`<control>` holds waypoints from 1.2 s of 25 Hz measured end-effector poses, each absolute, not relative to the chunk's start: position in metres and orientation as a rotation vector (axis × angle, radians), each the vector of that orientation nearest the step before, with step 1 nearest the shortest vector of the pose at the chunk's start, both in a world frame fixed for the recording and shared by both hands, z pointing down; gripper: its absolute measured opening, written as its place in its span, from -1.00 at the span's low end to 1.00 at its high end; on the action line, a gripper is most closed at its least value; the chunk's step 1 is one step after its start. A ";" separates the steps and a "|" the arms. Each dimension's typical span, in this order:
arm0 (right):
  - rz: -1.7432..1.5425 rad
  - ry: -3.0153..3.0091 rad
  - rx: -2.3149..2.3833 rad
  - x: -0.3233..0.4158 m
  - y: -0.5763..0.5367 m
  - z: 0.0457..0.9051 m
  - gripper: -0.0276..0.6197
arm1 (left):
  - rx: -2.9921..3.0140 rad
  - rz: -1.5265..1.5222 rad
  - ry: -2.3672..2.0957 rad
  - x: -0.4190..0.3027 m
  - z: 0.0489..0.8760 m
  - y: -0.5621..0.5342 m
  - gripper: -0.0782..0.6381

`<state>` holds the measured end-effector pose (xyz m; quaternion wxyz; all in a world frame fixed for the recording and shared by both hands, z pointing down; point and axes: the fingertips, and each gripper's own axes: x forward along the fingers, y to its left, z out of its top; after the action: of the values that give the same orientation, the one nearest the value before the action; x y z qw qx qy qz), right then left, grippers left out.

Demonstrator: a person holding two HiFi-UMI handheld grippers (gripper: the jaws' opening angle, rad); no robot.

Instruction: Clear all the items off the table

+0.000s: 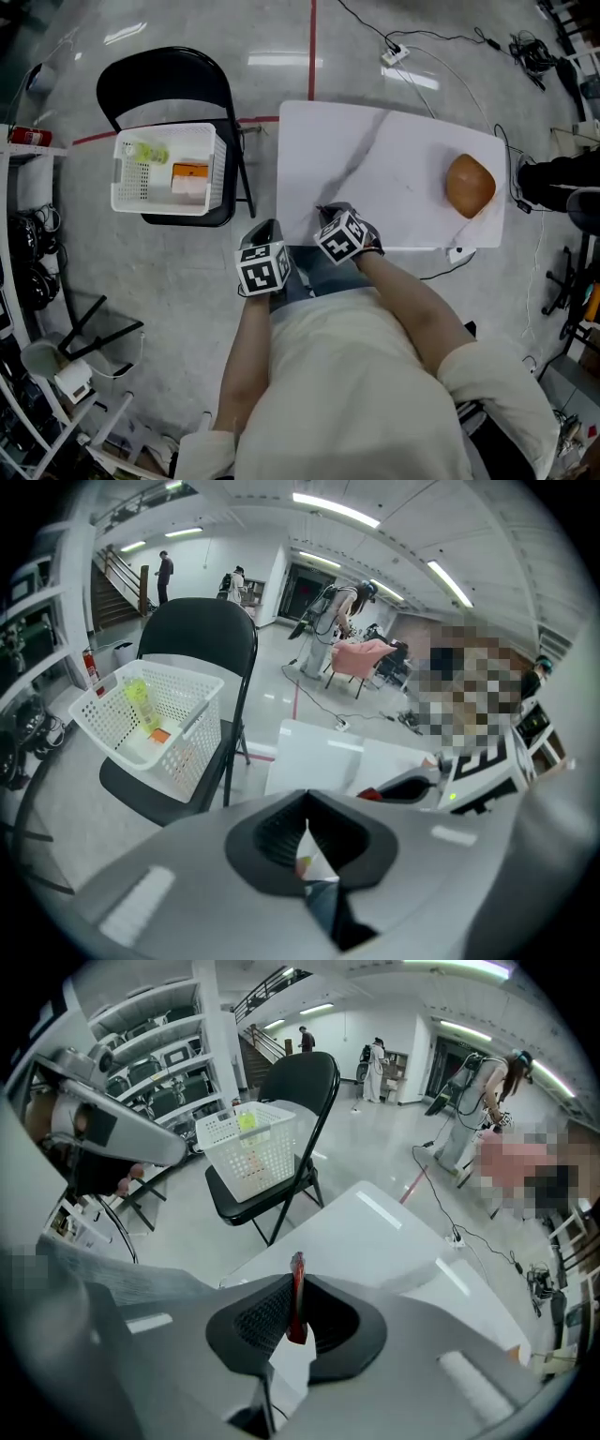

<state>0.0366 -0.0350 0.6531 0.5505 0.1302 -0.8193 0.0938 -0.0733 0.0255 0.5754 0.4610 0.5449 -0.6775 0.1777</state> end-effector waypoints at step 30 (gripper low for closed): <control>0.175 -2.141 0.272 0.019 -0.072 0.540 -0.82 | 1.360 0.432 -1.834 -0.093 0.509 0.013 -0.76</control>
<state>0.0192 -0.0719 0.5405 0.4690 0.1109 -0.8733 0.0715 -0.0934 0.0128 0.5093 0.3979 0.5369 -0.7241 0.1704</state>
